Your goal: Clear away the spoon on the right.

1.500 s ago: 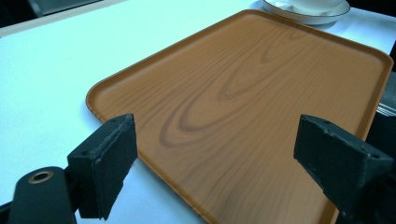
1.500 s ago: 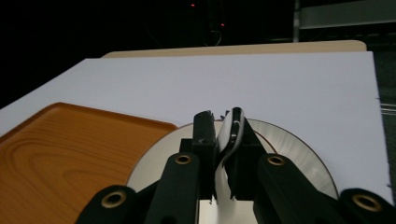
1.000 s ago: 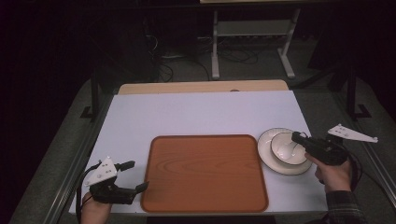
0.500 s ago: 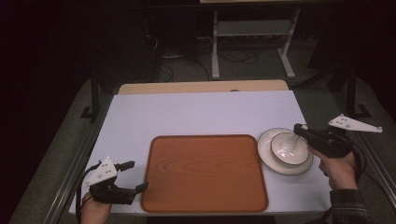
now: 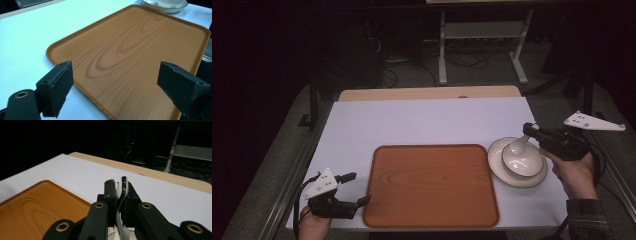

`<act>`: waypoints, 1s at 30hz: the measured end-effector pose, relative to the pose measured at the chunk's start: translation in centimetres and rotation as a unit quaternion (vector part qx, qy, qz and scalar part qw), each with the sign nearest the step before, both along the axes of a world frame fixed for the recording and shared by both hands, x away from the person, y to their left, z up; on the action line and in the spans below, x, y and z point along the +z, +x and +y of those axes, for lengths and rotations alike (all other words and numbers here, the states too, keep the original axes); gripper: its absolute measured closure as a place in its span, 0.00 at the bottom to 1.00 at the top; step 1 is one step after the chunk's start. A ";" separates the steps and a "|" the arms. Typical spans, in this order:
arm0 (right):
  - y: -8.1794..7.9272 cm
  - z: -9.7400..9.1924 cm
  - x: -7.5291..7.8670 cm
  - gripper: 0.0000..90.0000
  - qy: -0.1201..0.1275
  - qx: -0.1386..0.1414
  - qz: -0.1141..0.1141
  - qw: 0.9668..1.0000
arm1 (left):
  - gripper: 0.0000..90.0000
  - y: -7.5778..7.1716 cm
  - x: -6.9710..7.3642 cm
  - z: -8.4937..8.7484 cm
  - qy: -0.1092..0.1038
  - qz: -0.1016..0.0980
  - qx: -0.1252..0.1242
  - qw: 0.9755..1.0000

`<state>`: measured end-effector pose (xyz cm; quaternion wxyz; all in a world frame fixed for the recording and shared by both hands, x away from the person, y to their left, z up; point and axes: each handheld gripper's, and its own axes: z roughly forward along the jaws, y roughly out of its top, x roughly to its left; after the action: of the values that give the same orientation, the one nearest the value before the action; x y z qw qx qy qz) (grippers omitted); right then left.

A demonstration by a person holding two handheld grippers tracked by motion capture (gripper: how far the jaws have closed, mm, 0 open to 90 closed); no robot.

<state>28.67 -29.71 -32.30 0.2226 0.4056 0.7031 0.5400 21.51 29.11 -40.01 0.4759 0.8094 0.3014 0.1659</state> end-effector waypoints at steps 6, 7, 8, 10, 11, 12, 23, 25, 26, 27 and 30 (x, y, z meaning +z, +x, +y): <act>-0.2 1.4 0.9 0.93 -0.001 0.030 -0.007 1.000 | 0.15 0.0 0.0 0.0 0.000 0.000 0.000 1.000; -0.2 1.6 1.0 0.93 -0.001 0.034 -0.008 0.999 | 0.15 0.0 0.0 0.0 0.000 0.000 0.000 1.000; -0.3 1.7 1.0 0.93 -0.001 0.037 -0.007 0.999 | 0.15 0.0 0.0 0.0 0.000 -0.001 0.000 1.000; -0.4 2.1 1.1 0.93 0.001 0.046 -0.007 0.999 | 0.15 0.0 0.0 0.0 0.000 -0.001 0.000 1.000; -0.5 2.3 1.1 0.93 0.001 0.050 -0.006 0.999 | 0.15 0.0 0.0 0.0 0.000 -0.001 0.000 1.000; -0.5 2.5 1.0 0.93 0.001 0.054 -0.005 0.999 | 0.14 0.0 0.0 0.0 0.000 -0.001 -0.001 1.000; -0.4 5.9 -0.7 0.93 -0.033 0.101 0.027 0.994 | 0.15 -0.1 0.0 0.0 -0.001 -0.002 -0.002 1.000; -0.4 6.4 -1.1 0.93 -0.039 0.108 0.034 0.993 | 0.14 -0.1 0.1 0.0 -0.002 -0.002 -0.002 1.000; -0.4 6.7 -1.3 0.93 -0.040 0.111 0.037 0.992 | 0.15 -0.1 0.1 0.0 -0.002 -0.002 -0.002 1.000; -0.3 6.9 -1.5 0.93 -0.043 0.115 0.041 0.992 | 0.15 -0.1 0.1 0.0 -0.001 -0.002 -0.002 1.000; -0.3 7.5 -2.0 0.93 -0.048 0.123 0.049 0.990 | 0.14 -0.1 0.1 0.0 -0.001 -0.002 -0.002 1.000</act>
<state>28.35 -22.26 -34.29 0.1390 0.3309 0.7829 0.5082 21.43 29.13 -39.93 0.4776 0.8093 0.2987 0.1662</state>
